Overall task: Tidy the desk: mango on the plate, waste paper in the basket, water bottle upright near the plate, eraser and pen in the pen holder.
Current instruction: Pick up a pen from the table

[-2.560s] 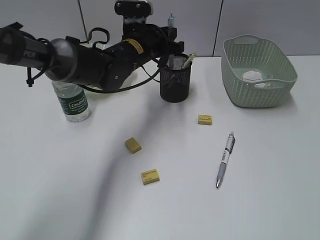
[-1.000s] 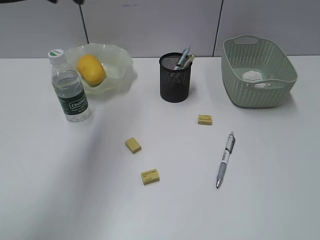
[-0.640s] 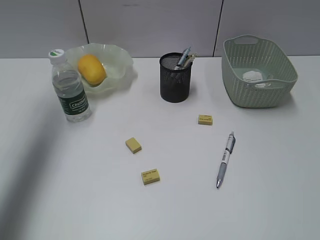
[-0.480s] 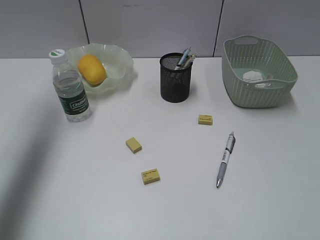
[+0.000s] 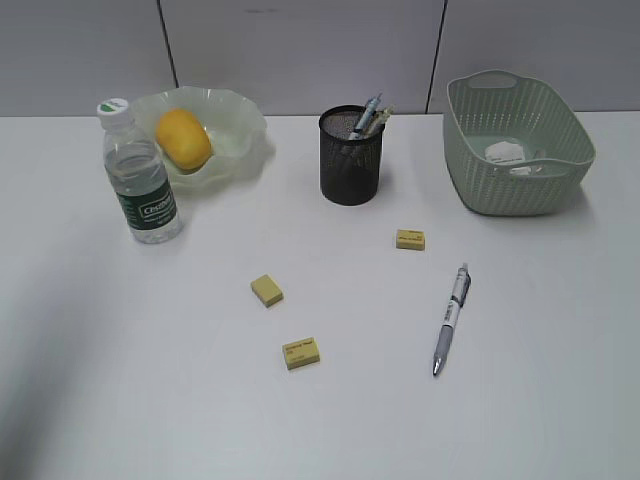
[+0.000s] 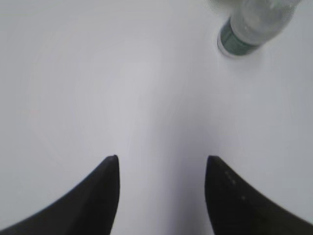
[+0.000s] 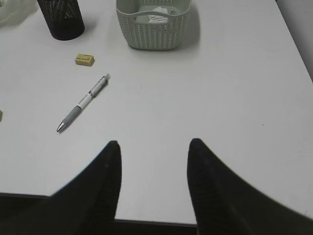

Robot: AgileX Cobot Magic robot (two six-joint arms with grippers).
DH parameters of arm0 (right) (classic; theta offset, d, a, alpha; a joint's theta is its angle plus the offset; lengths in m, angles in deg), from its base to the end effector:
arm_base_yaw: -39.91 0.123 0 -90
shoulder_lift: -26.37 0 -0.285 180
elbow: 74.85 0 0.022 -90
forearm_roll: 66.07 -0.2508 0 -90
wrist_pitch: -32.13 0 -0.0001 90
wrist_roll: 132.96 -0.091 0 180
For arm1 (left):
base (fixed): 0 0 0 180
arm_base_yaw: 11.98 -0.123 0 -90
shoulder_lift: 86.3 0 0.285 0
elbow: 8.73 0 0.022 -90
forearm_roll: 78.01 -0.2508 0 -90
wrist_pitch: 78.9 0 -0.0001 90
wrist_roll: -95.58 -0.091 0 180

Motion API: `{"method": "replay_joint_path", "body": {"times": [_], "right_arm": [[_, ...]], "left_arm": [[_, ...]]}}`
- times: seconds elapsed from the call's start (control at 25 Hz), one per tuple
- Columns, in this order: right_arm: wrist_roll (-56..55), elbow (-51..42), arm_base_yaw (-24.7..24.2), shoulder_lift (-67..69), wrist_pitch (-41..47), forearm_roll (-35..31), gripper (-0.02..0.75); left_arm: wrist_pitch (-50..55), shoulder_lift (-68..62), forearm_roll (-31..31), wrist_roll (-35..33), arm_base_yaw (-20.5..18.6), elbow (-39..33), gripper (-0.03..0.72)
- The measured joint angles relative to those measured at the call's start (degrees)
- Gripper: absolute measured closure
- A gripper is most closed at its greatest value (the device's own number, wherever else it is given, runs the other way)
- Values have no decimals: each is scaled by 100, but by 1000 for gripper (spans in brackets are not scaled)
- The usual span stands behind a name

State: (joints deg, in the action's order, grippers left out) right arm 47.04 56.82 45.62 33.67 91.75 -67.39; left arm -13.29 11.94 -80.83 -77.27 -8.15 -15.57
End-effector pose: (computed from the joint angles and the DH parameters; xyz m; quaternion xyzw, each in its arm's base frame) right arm -0.0060 0.0012 0.2801 -0.0425 0.8434 0.0382 0.5342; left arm 0.2486 -0.0126 0.3513 -0.0233 0.9742 0.0027 0.2244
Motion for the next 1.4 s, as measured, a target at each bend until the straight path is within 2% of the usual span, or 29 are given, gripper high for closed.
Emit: {"method": "replay_joint_path", "body": {"times": [0.36, 0.64, 0.88, 1.04, 1.4], "right_arm": [[0, 0, 0, 0, 0, 0, 374], [0, 0, 0, 0, 0, 0, 374], [0, 0, 0, 0, 0, 0, 374], [0, 0, 0, 0, -6, 0, 374], [0, 0, 0, 0, 2, -1, 374]], "left_arm": [[-404, 3190, 138, 0, 0, -2300, 260], [-521, 5305, 138, 0, 0, -3438, 260], [-492, 6653, 96, -10, 0, -3964, 260], [-446, 7324, 0, -10, -13, -4007, 260], [-439, 7442, -48, -10, -63, -4015, 260]]}}
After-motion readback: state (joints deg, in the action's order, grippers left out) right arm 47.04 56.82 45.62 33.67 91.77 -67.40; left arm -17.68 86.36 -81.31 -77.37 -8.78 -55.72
